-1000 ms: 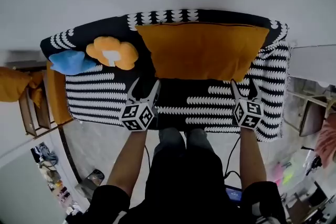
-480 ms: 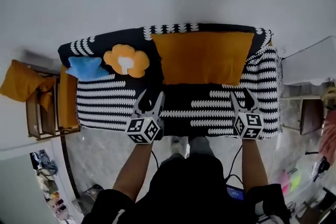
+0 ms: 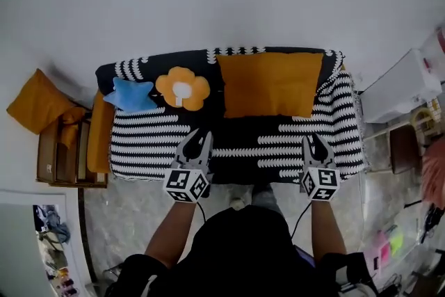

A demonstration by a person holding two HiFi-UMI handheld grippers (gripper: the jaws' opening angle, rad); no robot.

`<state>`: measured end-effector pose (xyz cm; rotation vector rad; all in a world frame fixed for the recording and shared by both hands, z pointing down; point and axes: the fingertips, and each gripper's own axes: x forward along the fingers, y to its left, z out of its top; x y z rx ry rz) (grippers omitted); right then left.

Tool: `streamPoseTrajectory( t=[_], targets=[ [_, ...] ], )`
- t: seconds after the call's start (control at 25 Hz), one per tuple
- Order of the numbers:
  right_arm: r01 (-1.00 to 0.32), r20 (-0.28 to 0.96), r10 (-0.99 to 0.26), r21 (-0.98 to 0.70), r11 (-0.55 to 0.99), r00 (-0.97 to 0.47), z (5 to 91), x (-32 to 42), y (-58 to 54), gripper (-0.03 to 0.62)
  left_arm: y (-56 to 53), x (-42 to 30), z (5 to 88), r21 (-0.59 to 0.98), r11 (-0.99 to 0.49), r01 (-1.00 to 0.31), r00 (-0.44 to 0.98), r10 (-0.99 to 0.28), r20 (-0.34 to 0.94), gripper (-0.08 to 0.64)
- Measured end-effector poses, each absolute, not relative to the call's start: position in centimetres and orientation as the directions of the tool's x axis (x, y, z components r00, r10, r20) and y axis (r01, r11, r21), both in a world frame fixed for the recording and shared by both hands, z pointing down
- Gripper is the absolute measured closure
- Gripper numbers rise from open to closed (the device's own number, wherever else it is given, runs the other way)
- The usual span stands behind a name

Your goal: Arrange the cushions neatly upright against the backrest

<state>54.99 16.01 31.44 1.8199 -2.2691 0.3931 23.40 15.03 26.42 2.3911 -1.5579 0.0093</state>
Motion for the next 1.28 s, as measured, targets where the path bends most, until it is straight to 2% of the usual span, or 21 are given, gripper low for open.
streamPoseTrajectory(
  t=[0.08, 0.32, 0.88, 1.28],
  targets=[
    [-0.979, 0.298, -0.932, -0.082, 0.188, -0.204, 30.0, 54.9, 17.6, 0.476, 16.4, 23.2, 25.1, 0.237, -0.401, -0.885, 0.439, -0.889, 0.134, 0.466],
    [-0.981, 0.233, -0.954, -0.094, 0.170, -0.188, 26.8, 54.4, 21.9, 0.560, 19.3, 22.6, 22.6, 0.215, -0.417, -0.883, 0.444, -0.891, 0.097, 0.477],
    [-0.971, 0.127, -0.968, -0.130, 0.200, -0.216, 22.3, 55.8, 21.4, 0.565, 19.8, 24.2, 18.8, 0.222, -0.398, -0.890, 0.416, -0.909, 0.035, 0.508],
    [-0.963, 0.135, -0.961, -0.156, 0.219, -0.240, 23.3, 56.5, 19.1, 0.565, 18.0, 25.9, 19.4, 0.230, -0.389, -0.892, 0.410, -0.911, 0.050, 0.508]
  ],
)
